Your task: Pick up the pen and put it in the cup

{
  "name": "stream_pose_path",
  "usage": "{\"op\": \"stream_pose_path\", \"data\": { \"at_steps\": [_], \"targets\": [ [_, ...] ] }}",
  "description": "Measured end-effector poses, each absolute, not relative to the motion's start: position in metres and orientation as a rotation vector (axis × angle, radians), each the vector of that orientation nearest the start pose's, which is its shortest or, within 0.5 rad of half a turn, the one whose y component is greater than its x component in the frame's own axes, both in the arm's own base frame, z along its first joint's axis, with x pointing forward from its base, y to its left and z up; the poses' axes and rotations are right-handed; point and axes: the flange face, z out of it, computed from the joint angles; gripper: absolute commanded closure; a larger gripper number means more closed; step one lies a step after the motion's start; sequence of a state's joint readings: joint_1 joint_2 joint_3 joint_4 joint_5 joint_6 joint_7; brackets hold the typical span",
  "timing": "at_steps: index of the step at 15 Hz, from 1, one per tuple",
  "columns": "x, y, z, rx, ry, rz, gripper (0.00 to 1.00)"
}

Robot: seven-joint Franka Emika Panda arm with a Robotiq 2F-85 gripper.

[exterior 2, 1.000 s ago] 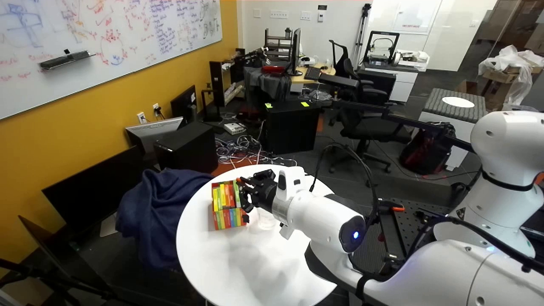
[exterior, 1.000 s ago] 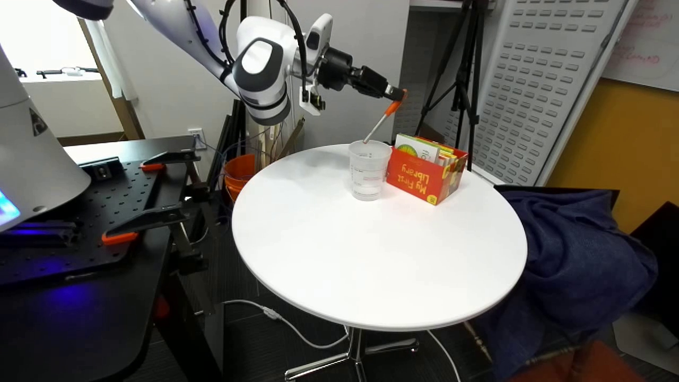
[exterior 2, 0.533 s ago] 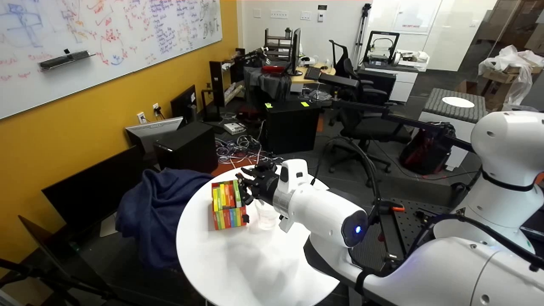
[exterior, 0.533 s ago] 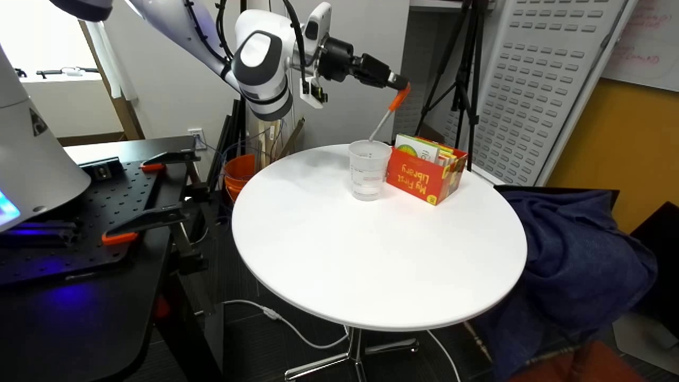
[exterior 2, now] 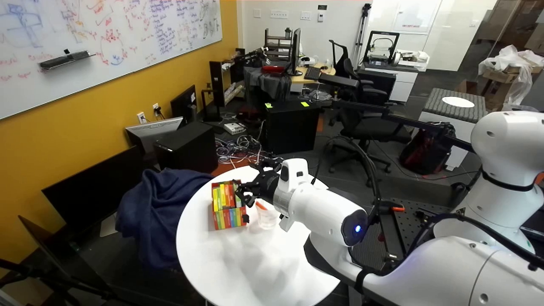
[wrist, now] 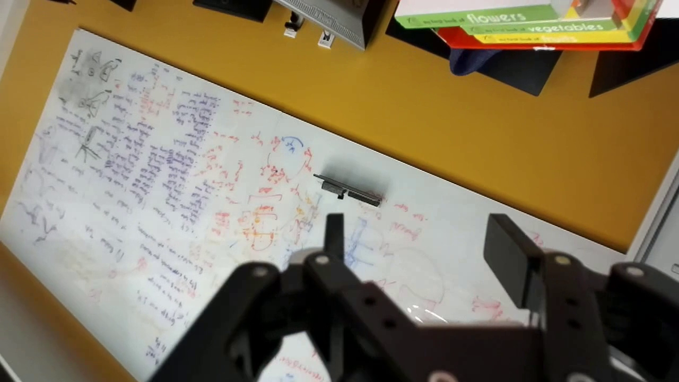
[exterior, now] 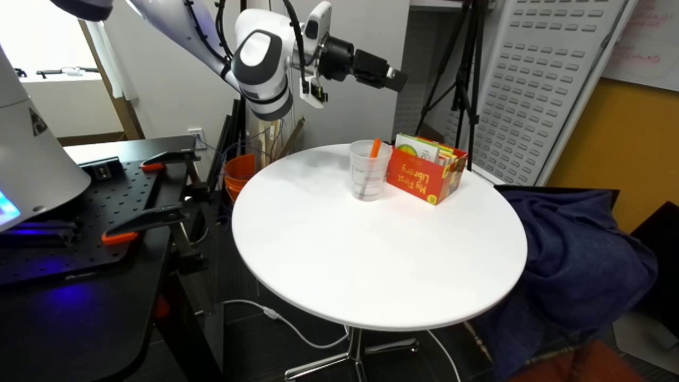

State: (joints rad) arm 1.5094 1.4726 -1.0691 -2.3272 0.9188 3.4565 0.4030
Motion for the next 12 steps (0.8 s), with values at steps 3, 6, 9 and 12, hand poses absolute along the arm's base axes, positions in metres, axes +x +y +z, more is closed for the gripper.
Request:
{"op": "stream_pose_path", "data": {
  "at_steps": [3,6,9,12],
  "targets": [
    [0.5086,0.0992,0.1733,2.069,-0.139,1.414,0.0],
    [0.5089,0.1015,0.1705,2.077,-0.128,1.409,0.0],
    [0.5095,0.1038,0.1681,2.085,-0.117,1.405,0.0],
    [0.5098,0.1053,0.1668,2.09,-0.113,1.404,0.0]
  ]
}}
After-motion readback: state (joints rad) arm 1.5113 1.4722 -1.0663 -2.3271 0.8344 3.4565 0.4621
